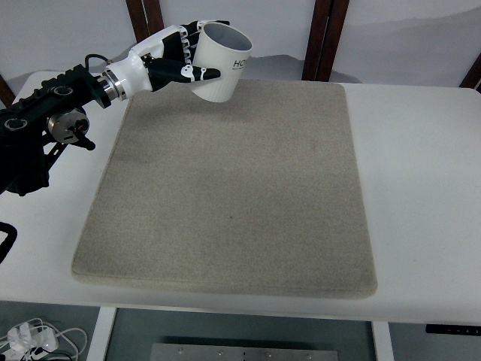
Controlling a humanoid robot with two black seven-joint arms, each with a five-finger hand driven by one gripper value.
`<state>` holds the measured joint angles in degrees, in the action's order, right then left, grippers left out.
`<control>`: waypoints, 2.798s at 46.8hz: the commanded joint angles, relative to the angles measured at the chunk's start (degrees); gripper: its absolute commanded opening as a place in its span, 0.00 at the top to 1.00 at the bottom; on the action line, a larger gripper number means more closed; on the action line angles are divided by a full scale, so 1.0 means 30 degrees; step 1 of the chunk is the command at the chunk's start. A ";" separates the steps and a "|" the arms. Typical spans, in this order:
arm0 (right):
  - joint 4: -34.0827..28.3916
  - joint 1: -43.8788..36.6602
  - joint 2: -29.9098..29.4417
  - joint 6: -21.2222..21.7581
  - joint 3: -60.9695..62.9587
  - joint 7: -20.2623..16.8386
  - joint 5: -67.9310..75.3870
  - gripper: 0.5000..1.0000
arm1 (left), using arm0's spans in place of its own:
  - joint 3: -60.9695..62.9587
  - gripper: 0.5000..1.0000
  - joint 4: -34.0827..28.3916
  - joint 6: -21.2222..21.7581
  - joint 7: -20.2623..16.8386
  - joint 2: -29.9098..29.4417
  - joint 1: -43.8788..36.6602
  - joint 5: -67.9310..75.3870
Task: Flip white cup upright
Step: 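Lower the upright cup onto the mat with the left hand, then open the left hand and withdraw it from the cup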
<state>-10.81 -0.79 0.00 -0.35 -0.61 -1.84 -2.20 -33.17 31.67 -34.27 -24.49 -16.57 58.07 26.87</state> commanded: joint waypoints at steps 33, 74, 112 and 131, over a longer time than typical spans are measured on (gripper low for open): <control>0.0000 -0.0001 0.0000 0.0000 -0.0001 -0.0002 0.0000 0.10 | 0.0304 0.86 -0.2762 -0.0244 -0.3503 0.2244 -0.2834 -0.0228; 0.0000 -0.0001 0.0000 0.0000 -0.0001 -0.0002 0.0000 0.10 | 0.2443 0.87 -0.2909 0.3307 -0.3503 0.2478 -0.3068 0.1061; 0.0000 -0.0001 0.0000 0.0000 -0.0001 -0.0002 0.0000 0.10 | 0.2179 0.00 -0.2792 0.3659 -0.3503 0.2625 -0.3479 0.0827; 0.0000 -0.0001 0.0000 0.0000 -0.0001 -0.0002 0.0000 0.10 | 0.2033 0.00 -0.2645 0.2576 -0.3503 0.2303 -0.3127 0.0740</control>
<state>-10.81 -0.79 0.00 -0.35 -0.61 -1.84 -2.20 -26.92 23.69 -25.69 -35.00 -9.27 48.42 29.23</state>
